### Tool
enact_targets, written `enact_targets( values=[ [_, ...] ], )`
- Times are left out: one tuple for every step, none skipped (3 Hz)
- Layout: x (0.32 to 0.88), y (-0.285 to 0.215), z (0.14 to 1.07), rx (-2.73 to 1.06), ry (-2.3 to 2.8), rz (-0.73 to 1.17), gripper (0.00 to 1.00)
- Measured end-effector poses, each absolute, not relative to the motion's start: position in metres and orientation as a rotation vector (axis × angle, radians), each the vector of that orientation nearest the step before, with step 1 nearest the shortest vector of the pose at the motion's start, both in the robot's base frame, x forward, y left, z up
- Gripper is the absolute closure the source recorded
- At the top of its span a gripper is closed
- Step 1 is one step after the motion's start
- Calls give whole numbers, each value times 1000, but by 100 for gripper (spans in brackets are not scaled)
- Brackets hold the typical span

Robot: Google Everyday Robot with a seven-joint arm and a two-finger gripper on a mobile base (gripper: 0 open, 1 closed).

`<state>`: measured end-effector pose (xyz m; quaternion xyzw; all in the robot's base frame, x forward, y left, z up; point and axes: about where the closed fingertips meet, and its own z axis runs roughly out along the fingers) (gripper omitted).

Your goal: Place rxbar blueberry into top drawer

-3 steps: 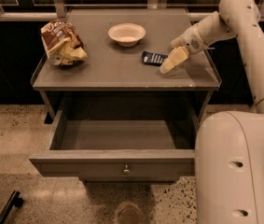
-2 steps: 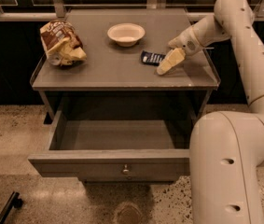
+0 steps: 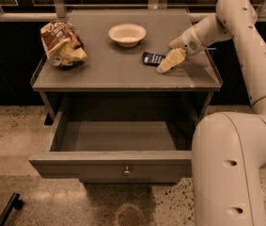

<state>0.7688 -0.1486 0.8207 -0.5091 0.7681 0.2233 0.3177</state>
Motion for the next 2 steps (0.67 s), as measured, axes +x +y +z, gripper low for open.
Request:
enact_targets(
  values=[
    [769,-149,826,-1339,2021,588,66],
    [769,-148,832,-1339,2021,587,89]
  ],
)
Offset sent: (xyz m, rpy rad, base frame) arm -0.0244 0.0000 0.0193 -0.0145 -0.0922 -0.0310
